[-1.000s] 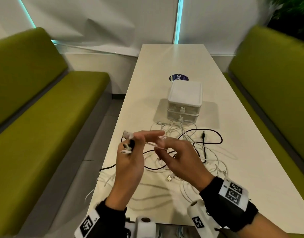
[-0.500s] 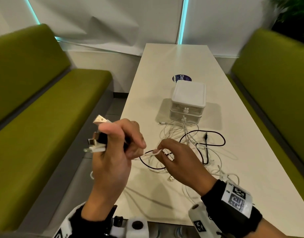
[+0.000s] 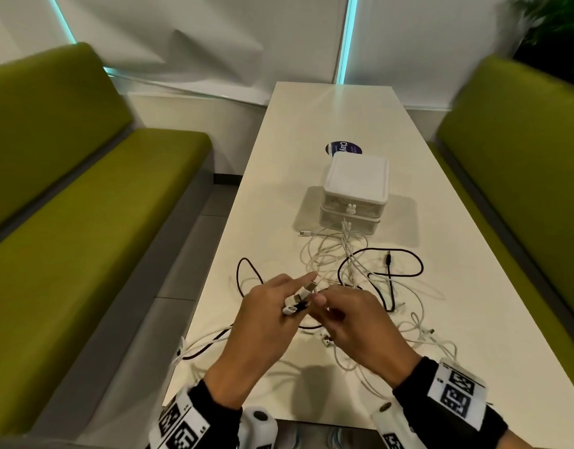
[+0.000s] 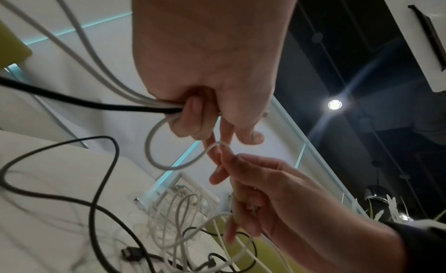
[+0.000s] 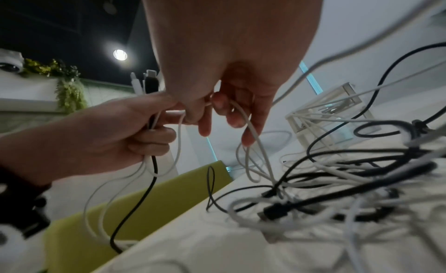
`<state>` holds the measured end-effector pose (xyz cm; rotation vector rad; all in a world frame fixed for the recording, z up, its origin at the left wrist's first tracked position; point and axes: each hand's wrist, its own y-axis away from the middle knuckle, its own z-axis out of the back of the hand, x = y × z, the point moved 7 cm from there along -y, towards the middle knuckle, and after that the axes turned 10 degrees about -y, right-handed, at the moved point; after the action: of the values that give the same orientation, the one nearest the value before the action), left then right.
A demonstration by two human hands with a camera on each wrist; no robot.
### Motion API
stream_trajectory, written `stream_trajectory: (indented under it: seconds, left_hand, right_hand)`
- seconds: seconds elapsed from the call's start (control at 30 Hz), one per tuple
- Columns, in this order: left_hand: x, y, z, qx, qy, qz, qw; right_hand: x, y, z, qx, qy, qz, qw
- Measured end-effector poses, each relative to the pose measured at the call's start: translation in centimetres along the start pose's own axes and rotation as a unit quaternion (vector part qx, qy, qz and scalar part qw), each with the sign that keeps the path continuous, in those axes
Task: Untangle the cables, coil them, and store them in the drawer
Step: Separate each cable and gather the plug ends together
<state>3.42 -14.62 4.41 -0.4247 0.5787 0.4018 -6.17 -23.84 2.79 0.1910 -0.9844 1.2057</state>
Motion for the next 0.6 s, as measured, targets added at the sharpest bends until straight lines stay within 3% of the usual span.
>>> stream_trajectory:
  seconds: [0.13, 0.2, 0.33, 0.4, 0.5, 0.6]
  left_hand:
    - [0.7, 0.3, -1.5, 0.131, -0.073, 0.051, 0.987]
    - [0.8, 0.4, -1.3, 0.139, -0.098, 0.053, 0.984]
    - [0.9, 0.0, 1.6, 0.035, -0.079, 0.02, 0.996]
    - [1.2, -0.1, 3.6, -0.039, 0.029, 0.033, 0.998]
    - [2.2, -0.1, 6.5, -0.135, 0.231, 0.1, 0.958]
    - [3.3, 0.2, 8.3, -0.201, 0.309, 0.161, 0.915]
  right_hand:
    - [-1.0, 0.4, -0.5, 0.031, 0.008, -0.01, 0.999]
    - [-1.3, 0.4, -0.7, 0.046, 0.002, -0.023, 0.999]
    - [-2.0, 0.7, -1.4, 0.077, 0.02, -0.068, 0.995]
    - [-2.3, 0.7, -1.3, 0.08, 0.007, -0.082, 0.993]
    - [-1.9, 0.1, -0.4, 0.048, -0.033, -0.08, 0.995]
    - [-1.1, -0.7, 0.0, 0.028, -0.026, -0.072, 0.997]
